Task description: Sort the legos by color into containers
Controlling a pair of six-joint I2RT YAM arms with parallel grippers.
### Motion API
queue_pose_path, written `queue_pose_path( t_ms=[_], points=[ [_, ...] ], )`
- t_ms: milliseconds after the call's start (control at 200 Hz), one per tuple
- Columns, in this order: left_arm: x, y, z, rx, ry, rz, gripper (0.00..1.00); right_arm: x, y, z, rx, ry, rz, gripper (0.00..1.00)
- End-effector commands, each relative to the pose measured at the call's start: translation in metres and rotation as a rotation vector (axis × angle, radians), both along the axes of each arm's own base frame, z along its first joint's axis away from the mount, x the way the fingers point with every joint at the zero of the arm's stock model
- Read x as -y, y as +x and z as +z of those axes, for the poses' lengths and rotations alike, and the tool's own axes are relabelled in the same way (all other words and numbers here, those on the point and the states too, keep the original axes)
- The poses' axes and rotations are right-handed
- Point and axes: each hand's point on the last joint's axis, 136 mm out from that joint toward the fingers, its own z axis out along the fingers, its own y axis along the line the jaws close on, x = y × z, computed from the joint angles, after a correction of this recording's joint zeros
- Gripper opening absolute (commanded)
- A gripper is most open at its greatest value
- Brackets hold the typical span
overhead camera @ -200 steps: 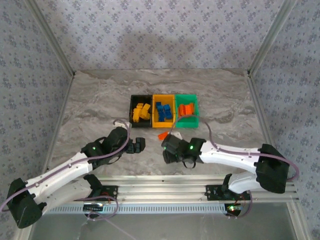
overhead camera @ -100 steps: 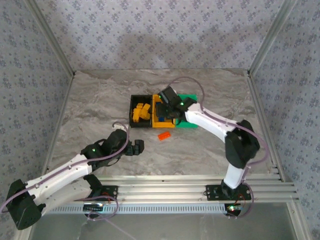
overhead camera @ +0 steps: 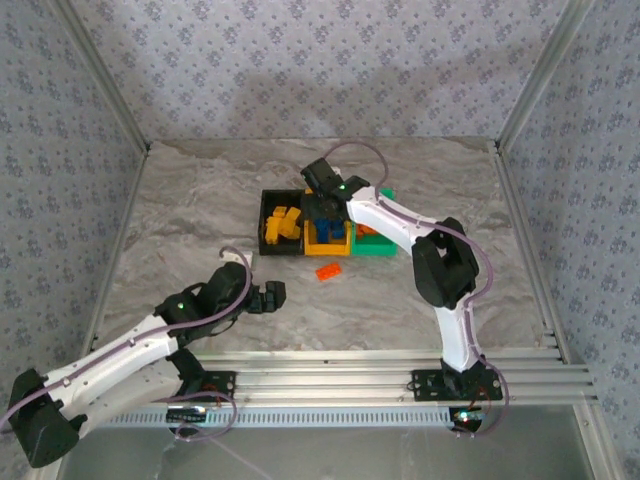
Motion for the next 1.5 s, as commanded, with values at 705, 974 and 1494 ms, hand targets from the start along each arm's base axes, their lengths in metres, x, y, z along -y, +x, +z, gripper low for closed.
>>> queue_pose_path(
  t_ms=[705, 974, 1494],
  points=[
    [-0.023, -0.003, 0.011, 0.042, 0.002, 0.066, 1.00, 0.014, -0.163, -0.010, 0.059, 0.013, 0.054, 0.91],
    [-0.022, -0.002, 0.004, 0.032, -0.013, 0.077, 1.00, 0.017, -0.169, -0.071, -0.037, -0.048, 0.033, 0.92],
    [-0.023, 0.001, 0.000, 0.020, -0.002, 0.089, 1.00, 0.009, -0.132, -0.108, -0.103, -0.108, 0.052, 0.89]
  ],
)
